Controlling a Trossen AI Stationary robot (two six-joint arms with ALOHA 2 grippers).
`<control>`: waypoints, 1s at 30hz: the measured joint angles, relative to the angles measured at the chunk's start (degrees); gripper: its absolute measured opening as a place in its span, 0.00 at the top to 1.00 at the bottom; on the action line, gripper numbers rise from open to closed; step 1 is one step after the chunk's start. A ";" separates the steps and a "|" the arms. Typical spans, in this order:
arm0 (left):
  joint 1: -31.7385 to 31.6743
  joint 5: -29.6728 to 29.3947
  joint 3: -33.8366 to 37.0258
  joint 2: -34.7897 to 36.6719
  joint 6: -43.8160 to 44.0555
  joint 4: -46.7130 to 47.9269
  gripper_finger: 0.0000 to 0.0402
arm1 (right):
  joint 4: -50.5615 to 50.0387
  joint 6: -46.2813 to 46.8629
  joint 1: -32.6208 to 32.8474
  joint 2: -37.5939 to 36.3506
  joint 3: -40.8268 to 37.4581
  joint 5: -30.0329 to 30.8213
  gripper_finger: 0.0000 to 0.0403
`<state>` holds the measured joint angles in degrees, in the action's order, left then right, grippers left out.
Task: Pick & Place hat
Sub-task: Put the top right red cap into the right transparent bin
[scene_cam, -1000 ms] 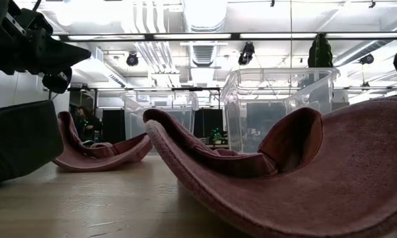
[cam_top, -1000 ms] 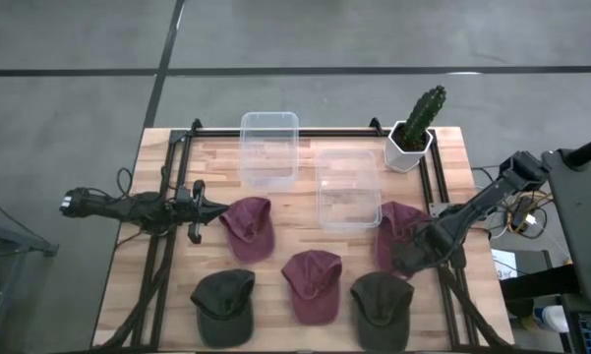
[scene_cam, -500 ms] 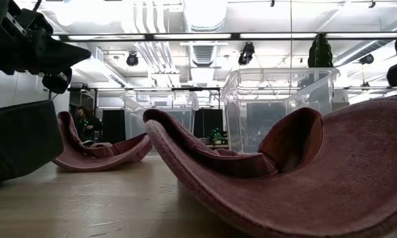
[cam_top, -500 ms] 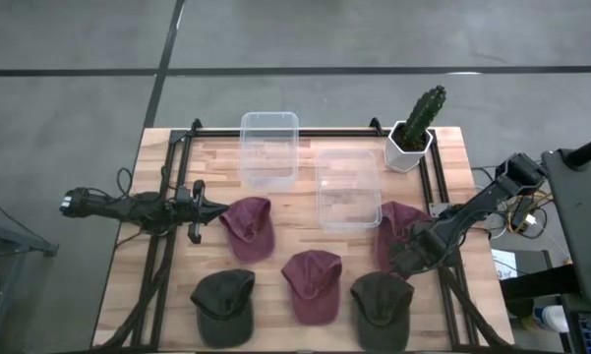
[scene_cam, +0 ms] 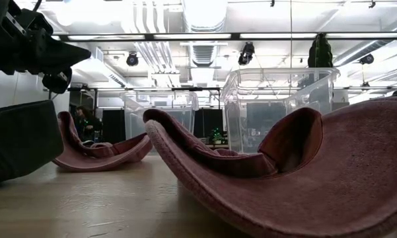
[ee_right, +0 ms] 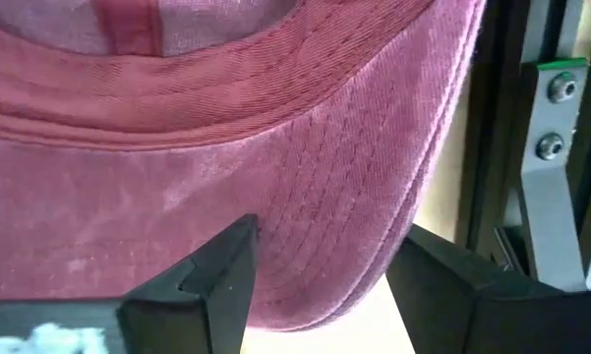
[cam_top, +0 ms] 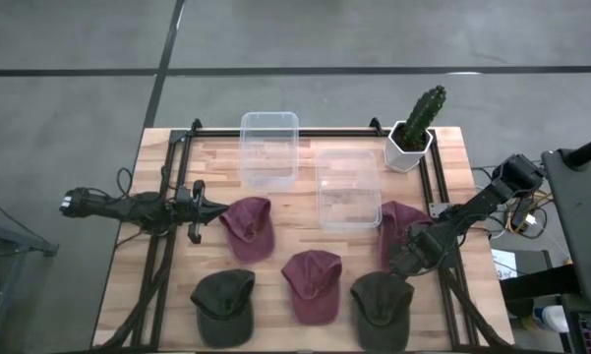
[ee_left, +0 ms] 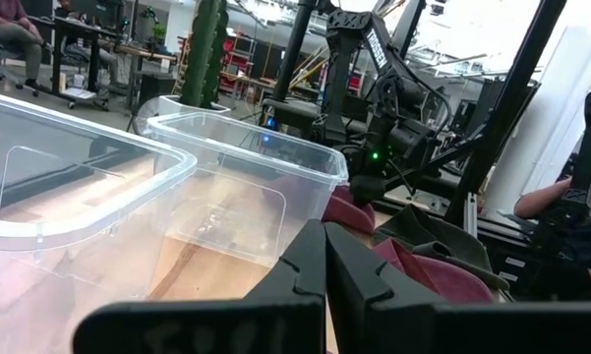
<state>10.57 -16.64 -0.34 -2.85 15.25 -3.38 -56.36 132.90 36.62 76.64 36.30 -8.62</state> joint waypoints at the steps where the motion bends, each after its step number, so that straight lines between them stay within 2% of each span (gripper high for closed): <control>1: 0.01 0.00 0.00 0.02 0.00 0.00 1.00 | 0.05 -0.01 0.00 -0.02 -0.05 0.46 0.50; 5: 0.02 0.00 0.00 0.02 -0.01 0.00 1.00 | 0.23 -0.33 0.01 -0.36 -0.06 2.75 0.50; 14: 0.01 0.00 0.00 0.02 -0.01 0.00 1.00 | 0.07 -0.85 0.00 -0.35 -0.09 2.90 0.51; 25: 0.01 0.00 0.00 0.02 -0.02 0.00 1.00 | -0.47 -1.10 0.00 -0.46 -0.03 2.64 0.77; 30: 0.02 0.00 0.00 0.02 -0.02 0.00 1.00 | -1.36 -1.25 -0.02 -0.50 0.70 1.93 0.84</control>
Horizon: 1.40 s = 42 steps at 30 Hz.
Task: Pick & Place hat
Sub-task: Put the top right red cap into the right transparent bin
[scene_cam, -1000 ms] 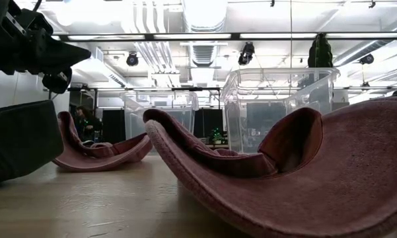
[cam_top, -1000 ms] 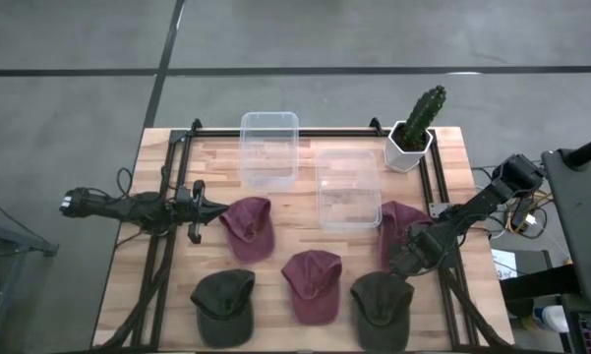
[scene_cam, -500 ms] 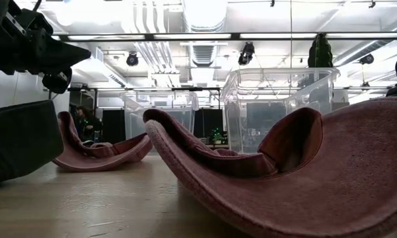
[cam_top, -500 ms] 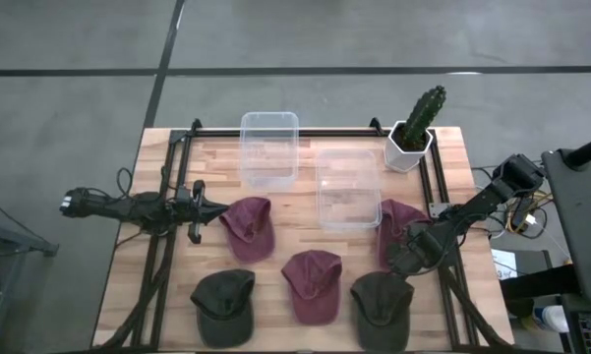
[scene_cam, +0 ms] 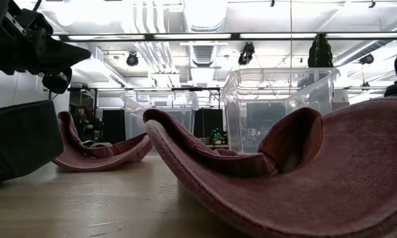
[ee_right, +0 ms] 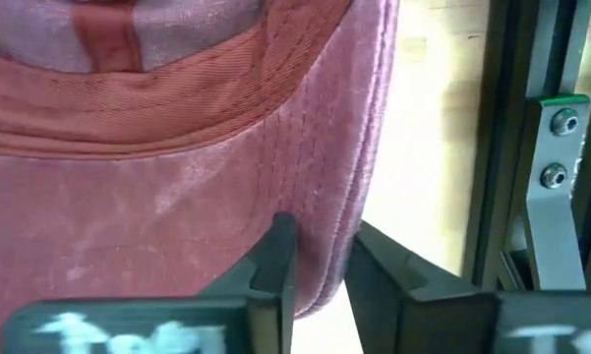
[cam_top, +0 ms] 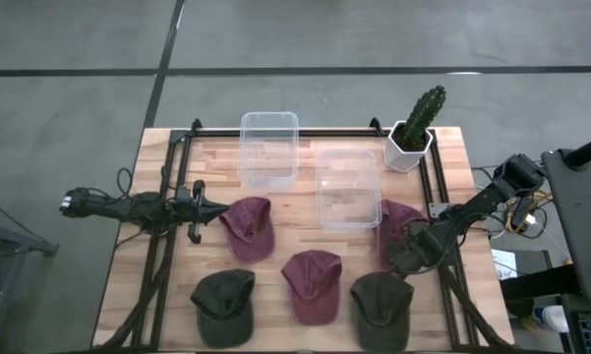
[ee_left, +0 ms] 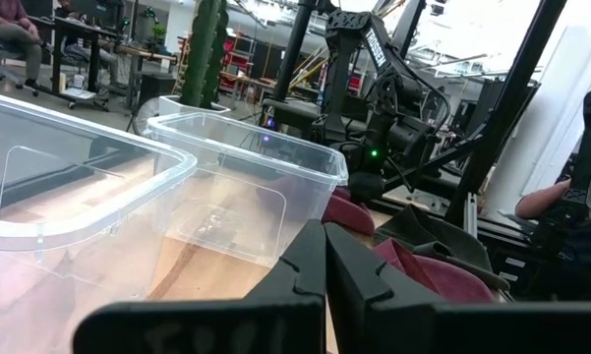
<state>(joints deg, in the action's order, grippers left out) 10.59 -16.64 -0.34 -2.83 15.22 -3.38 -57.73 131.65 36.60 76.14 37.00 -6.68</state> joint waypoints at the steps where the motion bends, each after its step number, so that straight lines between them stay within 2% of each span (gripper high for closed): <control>1: -0.02 0.00 0.00 0.00 0.00 0.00 1.00 | -0.57 -0.02 0.00 0.05 0.47 -0.38 0.85; 9: 0.00 0.00 0.00 0.00 -0.05 0.00 1.00 | -11.93 -0.26 0.02 0.08 6.38 -3.69 0.87; 15: -0.02 0.00 0.00 0.00 -0.15 0.00 1.00 | -17.86 -0.26 0.04 0.08 10.48 -3.60 0.96; 25: -0.01 0.00 0.00 0.00 -0.20 0.00 1.00 | -32.61 -0.13 0.04 0.08 21.24 -3.47 0.97; 29: 0.00 0.00 0.00 0.00 -0.22 0.00 1.00 | -32.35 -0.95 0.29 -0.49 25.02 -0.43 0.97; 33: 0.00 0.02 0.00 0.00 -0.24 0.00 1.00 | -32.27 -1.36 0.75 -0.53 27.77 -0.25 0.97; 42: 0.00 0.00 0.00 -0.02 -0.24 0.00 1.00 | -32.31 -1.25 3.78 -0.52 32.72 -5.74 0.97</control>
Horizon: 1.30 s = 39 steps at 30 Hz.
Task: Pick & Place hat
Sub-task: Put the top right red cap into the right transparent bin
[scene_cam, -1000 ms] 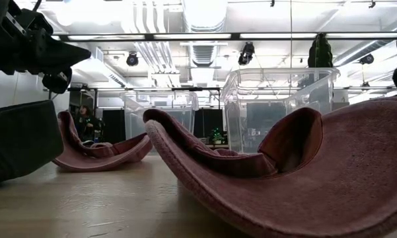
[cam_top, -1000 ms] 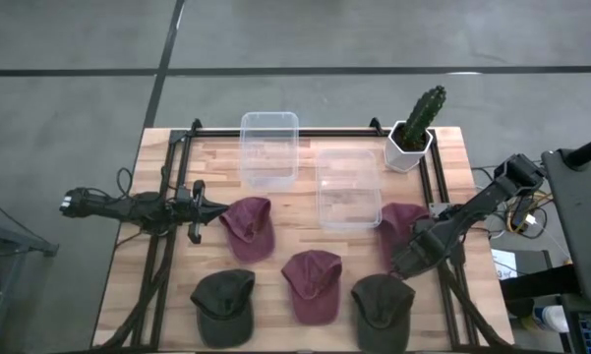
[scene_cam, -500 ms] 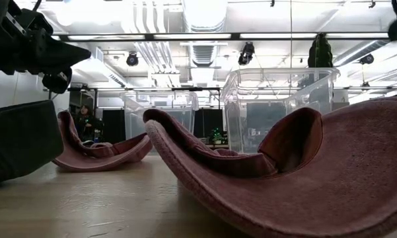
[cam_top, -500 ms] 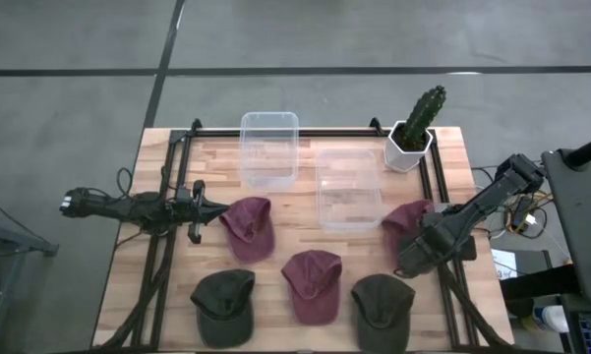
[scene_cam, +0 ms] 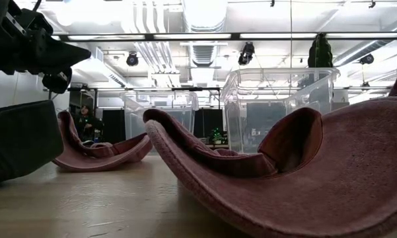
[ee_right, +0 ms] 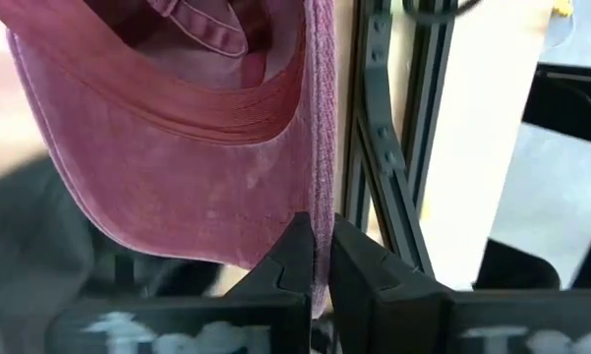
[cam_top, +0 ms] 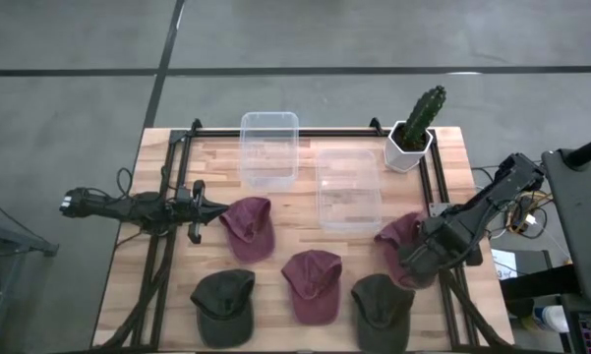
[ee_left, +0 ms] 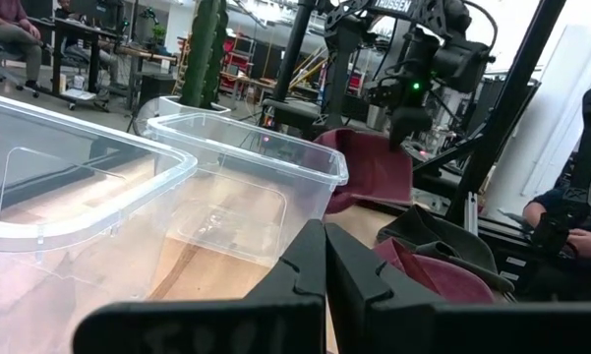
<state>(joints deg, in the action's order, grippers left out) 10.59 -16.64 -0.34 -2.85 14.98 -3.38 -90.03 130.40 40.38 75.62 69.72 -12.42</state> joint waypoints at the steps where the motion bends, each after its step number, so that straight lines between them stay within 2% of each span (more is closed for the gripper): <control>1: 0.00 0.00 0.00 0.00 0.00 0.00 1.00 | 0.01 0.07 0.57 -0.06 0.81 -0.48 0.97; 13: 0.00 0.00 0.00 0.00 0.00 0.00 1.00 | 0.05 -2.00 7.87 -1.39 14.95 -1.54 0.97; 17: -0.01 0.01 0.00 0.00 0.00 0.00 1.00 | 1.51 -4.98 9.04 -1.34 17.65 1.81 0.97; 28: -0.01 0.02 0.00 0.01 0.15 0.00 1.00 | 10.33 -20.87 9.35 -1.01 17.78 37.38 0.97; 37: -0.02 0.02 0.00 0.00 0.20 0.00 1.00 | 10.16 -20.15 8.69 -1.01 17.63 61.16 0.97; 39: -0.01 0.02 0.00 0.00 0.22 0.00 1.00 | 9.87 -20.05 7.42 -1.01 17.63 63.90 0.97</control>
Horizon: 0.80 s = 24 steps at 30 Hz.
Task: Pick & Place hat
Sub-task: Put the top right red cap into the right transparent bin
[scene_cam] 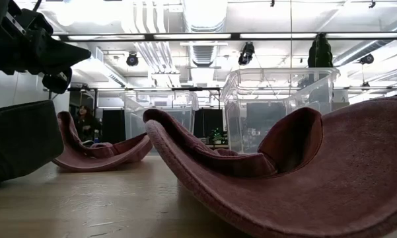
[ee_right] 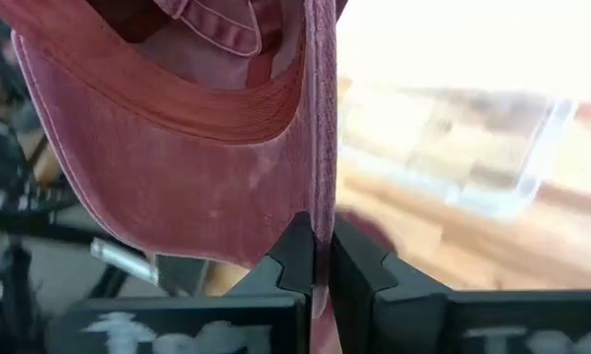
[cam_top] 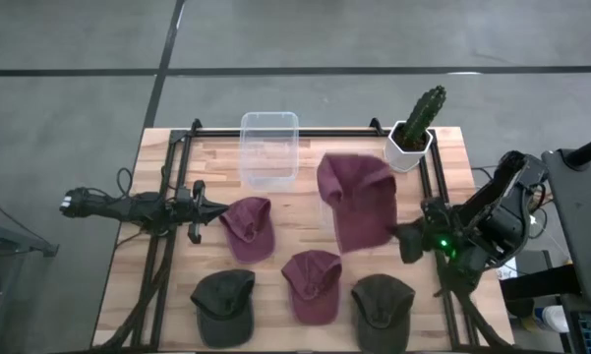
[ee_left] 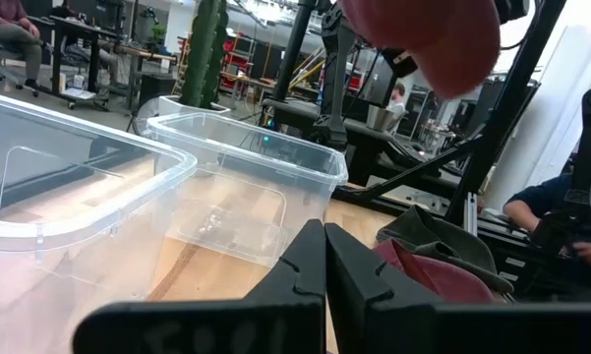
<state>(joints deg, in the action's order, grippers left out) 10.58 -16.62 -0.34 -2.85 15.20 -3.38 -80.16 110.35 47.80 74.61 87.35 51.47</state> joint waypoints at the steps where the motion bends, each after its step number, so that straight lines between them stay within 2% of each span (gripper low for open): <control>1: 0.01 0.00 0.00 0.00 0.00 0.00 1.00 | -0.32 -0.03 -0.90 0.08 0.00 0.69 0.97; 13: 0.00 0.00 0.00 0.00 0.03 0.00 1.00 | -4.35 -3.71 -15.66 3.01 -0.15 -0.79 0.97; 18: 0.01 0.00 0.00 0.02 0.05 -0.01 1.00 | -7.13 -4.17 -18.57 4.08 -0.22 -3.59 0.97; 24: 0.01 0.00 0.00 0.00 0.05 0.00 1.00 | -8.13 -3.00 -18.99 5.06 -0.48 -3.97 0.97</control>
<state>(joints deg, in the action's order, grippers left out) 10.59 -16.62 -0.34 -2.85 15.25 -3.38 -88.29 107.35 28.82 79.67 86.88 47.51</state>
